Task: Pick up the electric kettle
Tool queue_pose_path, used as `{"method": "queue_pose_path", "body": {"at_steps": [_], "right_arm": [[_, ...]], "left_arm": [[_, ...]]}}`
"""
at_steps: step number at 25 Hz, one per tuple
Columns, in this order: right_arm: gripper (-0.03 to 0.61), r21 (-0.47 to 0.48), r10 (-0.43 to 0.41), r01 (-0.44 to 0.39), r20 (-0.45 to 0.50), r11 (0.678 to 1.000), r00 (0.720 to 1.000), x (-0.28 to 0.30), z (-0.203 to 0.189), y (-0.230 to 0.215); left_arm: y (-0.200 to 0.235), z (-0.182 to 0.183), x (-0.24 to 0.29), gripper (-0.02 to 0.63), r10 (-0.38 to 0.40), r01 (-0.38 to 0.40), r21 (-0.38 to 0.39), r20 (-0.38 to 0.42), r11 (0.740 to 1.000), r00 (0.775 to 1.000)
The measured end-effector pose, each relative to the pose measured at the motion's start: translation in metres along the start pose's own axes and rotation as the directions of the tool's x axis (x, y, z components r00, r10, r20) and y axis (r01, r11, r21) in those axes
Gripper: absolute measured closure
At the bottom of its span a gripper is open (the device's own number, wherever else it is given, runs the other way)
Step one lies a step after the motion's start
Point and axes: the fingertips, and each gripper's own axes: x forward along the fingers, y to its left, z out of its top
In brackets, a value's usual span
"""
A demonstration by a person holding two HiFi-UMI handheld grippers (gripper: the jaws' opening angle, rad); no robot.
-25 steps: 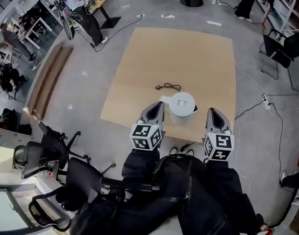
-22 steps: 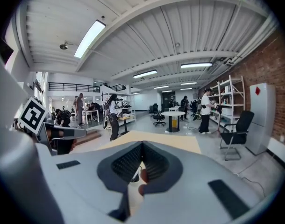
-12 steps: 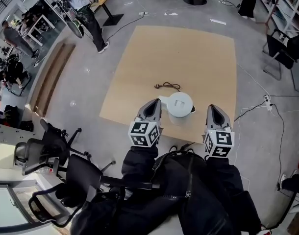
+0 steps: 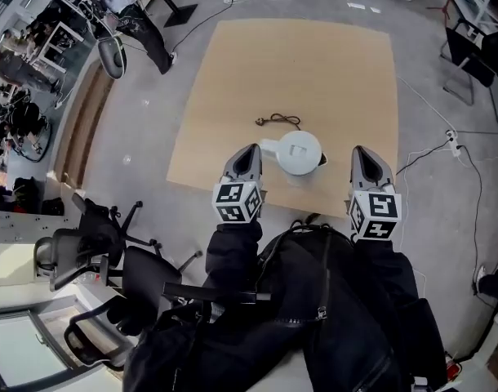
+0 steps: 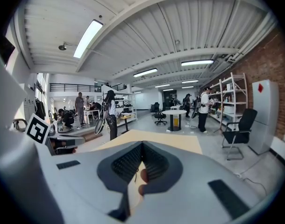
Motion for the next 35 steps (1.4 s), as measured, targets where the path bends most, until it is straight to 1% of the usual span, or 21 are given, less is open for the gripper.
{"method": "queue_pose_path", "body": {"at_steps": [5,12,19,20,23,24,27,29,35], "right_arm": [[0.575,0.001,-0.002,0.002,-0.005,1.000,1.000,0.006,0.001,-0.005],[0.575,0.000,0.003,-0.003,-0.016,1.000,1.000,0.015,0.001,-0.008],[0.575,-0.005,0.003,-0.003,-0.034,1.000,0.999,0.022,-0.002,-0.009],[0.575,-0.005,0.001,-0.001,-0.036,1.000,0.999,0.023,-0.003,-0.009],[0.575,-0.007,-0.004,0.004,-0.038,1.000,0.999,0.023,-0.004,-0.010],[0.575,-0.008,-0.007,0.007,-0.037,1.000,0.999,0.023,-0.004,-0.011],[0.575,-0.009,-0.021,0.020,-0.037,1.000,0.999,0.021,-0.004,-0.016],[0.575,-0.007,-0.031,0.031,-0.040,0.999,0.999,0.019,-0.005,-0.018],[0.575,-0.001,-0.061,0.061,-0.045,0.998,0.997,0.013,-0.007,-0.026]], "left_arm": [[0.019,-0.022,0.005,0.621,0.047,-0.047,0.007,-0.039,0.999,0.998],[0.023,-0.051,0.014,0.621,0.043,-0.041,0.030,-0.103,0.999,0.994],[0.031,-0.074,0.019,0.620,0.054,-0.049,0.035,-0.149,0.998,0.987],[0.032,-0.079,0.020,0.600,0.053,-0.049,0.033,-0.160,0.998,0.986],[0.035,-0.093,0.021,0.596,0.057,-0.052,0.030,-0.191,0.998,0.980],[0.036,-0.097,0.022,0.581,0.057,-0.052,0.031,-0.200,0.998,0.978],[0.036,-0.107,0.027,0.569,0.058,-0.047,0.051,-0.228,0.998,0.972],[0.036,-0.113,0.029,0.557,0.059,-0.044,0.067,-0.246,0.997,0.968],[0.037,-0.124,0.036,0.515,0.053,-0.032,0.077,-0.283,0.997,0.958]]}}
